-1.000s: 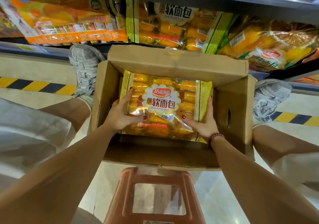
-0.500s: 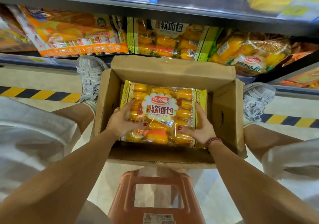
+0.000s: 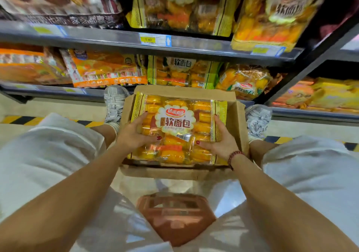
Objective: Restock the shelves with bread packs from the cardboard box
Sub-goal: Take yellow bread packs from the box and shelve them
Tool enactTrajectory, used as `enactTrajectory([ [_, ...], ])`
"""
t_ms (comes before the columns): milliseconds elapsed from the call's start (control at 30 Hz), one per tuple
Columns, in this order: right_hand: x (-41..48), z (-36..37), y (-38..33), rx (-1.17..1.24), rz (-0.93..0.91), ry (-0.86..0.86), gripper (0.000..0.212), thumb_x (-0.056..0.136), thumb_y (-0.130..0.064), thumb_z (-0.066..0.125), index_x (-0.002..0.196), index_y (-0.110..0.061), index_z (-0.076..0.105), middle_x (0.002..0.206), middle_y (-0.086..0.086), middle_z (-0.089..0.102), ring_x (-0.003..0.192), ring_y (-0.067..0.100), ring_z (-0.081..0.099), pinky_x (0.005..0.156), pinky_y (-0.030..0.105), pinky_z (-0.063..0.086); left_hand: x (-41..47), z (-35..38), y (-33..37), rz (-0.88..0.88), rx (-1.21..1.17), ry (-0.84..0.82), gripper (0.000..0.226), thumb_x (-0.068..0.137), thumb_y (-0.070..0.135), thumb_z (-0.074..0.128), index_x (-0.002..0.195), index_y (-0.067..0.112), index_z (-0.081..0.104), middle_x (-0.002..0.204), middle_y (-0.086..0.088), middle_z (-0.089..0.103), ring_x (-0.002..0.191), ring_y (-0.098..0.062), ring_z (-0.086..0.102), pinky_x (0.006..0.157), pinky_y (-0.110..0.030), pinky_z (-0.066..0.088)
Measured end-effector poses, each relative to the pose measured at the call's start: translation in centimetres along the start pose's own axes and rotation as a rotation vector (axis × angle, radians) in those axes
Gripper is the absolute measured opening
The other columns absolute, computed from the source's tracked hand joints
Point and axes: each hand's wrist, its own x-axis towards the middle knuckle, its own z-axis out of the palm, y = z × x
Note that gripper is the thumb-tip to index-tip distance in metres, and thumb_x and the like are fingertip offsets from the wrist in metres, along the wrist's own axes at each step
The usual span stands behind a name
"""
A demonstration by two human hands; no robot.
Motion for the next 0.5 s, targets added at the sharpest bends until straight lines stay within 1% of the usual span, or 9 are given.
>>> enactTrajectory([
  [33, -0.7, -0.3, -0.5, 0.001, -0.015, -0.003, 0.107, 0.065, -0.023, 0.086, 0.147, -0.040, 0.020, 0.138, -0.011, 0.043, 0.127, 0.014, 0.042, 0.108, 0.044, 0.038, -0.7, -0.3, 0.5, 0.020, -0.004, 0.015, 0.097, 0.067, 0.029, 0.088, 0.149, 0.035, 0.037, 0.150, 0.001, 0.043, 0.137, -0.027, 0.040, 0.111, -0.049, 0.038],
  [100, -1.9, -1.0, -1.6, -0.010, -0.046, 0.006, 0.106, 0.065, -0.022, 0.086, 0.147, -0.039, 0.021, 0.139, -0.009, 0.043, 0.126, 0.011, 0.041, 0.107, 0.041, 0.040, -2.3, -0.9, 1.7, 0.051, -0.005, 0.055, 0.093, 0.071, 0.025, 0.087, 0.149, 0.033, 0.038, 0.149, 0.000, 0.045, 0.136, -0.026, 0.042, 0.110, -0.046, 0.040],
  [233, -4.2, -2.4, -4.6, -0.095, -0.157, 0.040, 0.104, 0.067, -0.028, 0.085, 0.149, -0.035, 0.021, 0.145, -0.009, 0.037, 0.133, 0.016, 0.037, 0.109, 0.036, 0.036, -5.3, -2.5, 4.3, 0.130, -0.017, 0.121, 0.089, 0.073, 0.024, 0.085, 0.148, 0.035, 0.038, 0.147, 0.000, 0.047, 0.135, -0.024, 0.044, 0.104, -0.042, 0.042],
  [300, -5.3, -3.2, -6.5, -0.133, -0.209, 0.062, 0.104, 0.068, -0.030, 0.084, 0.149, -0.035, 0.020, 0.147, -0.008, 0.035, 0.134, 0.016, 0.036, 0.107, 0.036, 0.035, -6.6, -3.6, 5.8, 0.192, -0.015, 0.139, 0.087, 0.074, 0.021, 0.084, 0.148, 0.033, 0.038, 0.147, -0.001, 0.047, 0.134, -0.025, 0.045, 0.106, -0.044, 0.043],
  [367, -6.3, -4.0, -8.3, -0.146, -0.254, 0.081, 0.103, 0.067, -0.033, 0.084, 0.148, -0.038, 0.020, 0.146, -0.008, 0.038, 0.132, 0.017, 0.039, 0.107, 0.039, 0.038, -7.5, -4.9, 7.6, 0.245, -0.003, 0.164, 0.088, 0.073, 0.021, 0.084, 0.148, 0.031, 0.039, 0.147, -0.002, 0.047, 0.134, -0.026, 0.044, 0.107, -0.046, 0.042],
  [433, -7.1, -4.8, -10.1, -0.163, -0.297, 0.110, 0.104, 0.065, -0.038, 0.084, 0.147, -0.042, 0.020, 0.147, -0.008, 0.039, 0.133, 0.018, 0.040, 0.107, 0.043, 0.040, -8.1, -6.3, 9.2, 0.294, 0.007, 0.184, 0.090, 0.071, 0.024, 0.086, 0.147, 0.030, 0.040, 0.147, -0.001, 0.047, 0.135, -0.025, 0.042, 0.107, -0.044, 0.041],
  [500, -7.7, -5.6, -12.1, -0.162, -0.350, 0.126, 0.102, 0.066, -0.036, 0.084, 0.147, -0.040, 0.021, 0.150, -0.010, 0.034, 0.136, 0.017, 0.034, 0.109, 0.040, 0.036, -8.7, -7.8, 10.6, 0.341, 0.044, 0.195, 0.095, 0.065, 0.037, 0.089, 0.147, 0.034, 0.040, 0.146, 0.002, 0.047, 0.137, -0.024, 0.039, 0.108, -0.045, 0.039],
])
